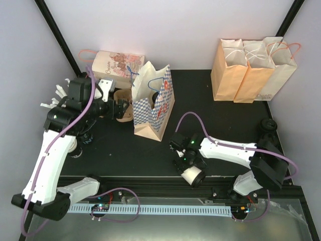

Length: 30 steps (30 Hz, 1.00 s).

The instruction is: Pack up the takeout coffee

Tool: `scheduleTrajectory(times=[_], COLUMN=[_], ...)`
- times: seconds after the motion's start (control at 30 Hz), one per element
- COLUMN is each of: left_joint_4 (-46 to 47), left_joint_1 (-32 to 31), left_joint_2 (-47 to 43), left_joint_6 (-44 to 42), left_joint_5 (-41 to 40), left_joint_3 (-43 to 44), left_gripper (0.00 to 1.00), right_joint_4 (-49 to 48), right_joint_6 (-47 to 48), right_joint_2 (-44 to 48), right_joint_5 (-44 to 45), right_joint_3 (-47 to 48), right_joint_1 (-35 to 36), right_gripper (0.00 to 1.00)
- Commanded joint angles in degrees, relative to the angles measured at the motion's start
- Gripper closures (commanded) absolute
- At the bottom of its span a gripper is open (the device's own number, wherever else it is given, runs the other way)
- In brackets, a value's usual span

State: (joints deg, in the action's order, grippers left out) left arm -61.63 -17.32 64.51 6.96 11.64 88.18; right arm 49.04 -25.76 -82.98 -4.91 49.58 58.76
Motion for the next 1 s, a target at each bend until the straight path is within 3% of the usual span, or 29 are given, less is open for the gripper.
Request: scheduleTrajectory(times=[0.0, 0.17, 0.47, 0.53, 0.6, 0.67, 0.87, 0.97], left_joint_4=[4.3, 3.4, 6.4, 8.0, 9.5, 11.4, 24.8, 30.7], left_joint_1=[-0.2, -0.2, -0.2, -0.2, -0.2, -0.2, -0.5, -3.3], left_joint_2=[-4.2, -5.2, -7.7, -9.0, -10.1, -11.1, -13.7, -13.0], left_joint_6=[-1.2, -2.2, -1.0, 0.2, 2.0, 4.6, 15.1, 19.2], left_joint_5=[0.9, 0.8, 7.3, 9.5, 11.9, 15.1, 26.9, 28.3], left_joint_3=[-3.3, -4.7, -11.5, -14.4, -17.5, -20.8, -33.9, -38.7], left_gripper=[0.11, 0.11, 0.11, 0.11, 0.04, 0.01, 0.01, 0.01], right_joint_4=[0.2, 1.5, -2.5, -3.4, -3.5, -3.4, -5.1, -6.2], right_joint_6=[1.5, 3.6, 8.2, 10.2, 11.3, 11.9, 9.5, 6.0], right_joint_2=[-4.2, -7.9, -16.3, -17.0, -17.4, -16.7, -8.0, -1.5], right_joint_5=[3.7, 8.8, 12.3, 13.1, 14.6, 14.9, 13.6, 13.7], right_joint_3=[4.1, 9.8, 19.8, 21.5, 22.8, 23.3, 19.7, 14.9], right_joint_1=[0.3, 0.3, -5.8, -6.6, -6.6, -6.6, -6.6, -6.6], right_gripper=[0.24, 0.34, 0.35, 0.29, 0.11, 0.01, 0.0, 0.0])
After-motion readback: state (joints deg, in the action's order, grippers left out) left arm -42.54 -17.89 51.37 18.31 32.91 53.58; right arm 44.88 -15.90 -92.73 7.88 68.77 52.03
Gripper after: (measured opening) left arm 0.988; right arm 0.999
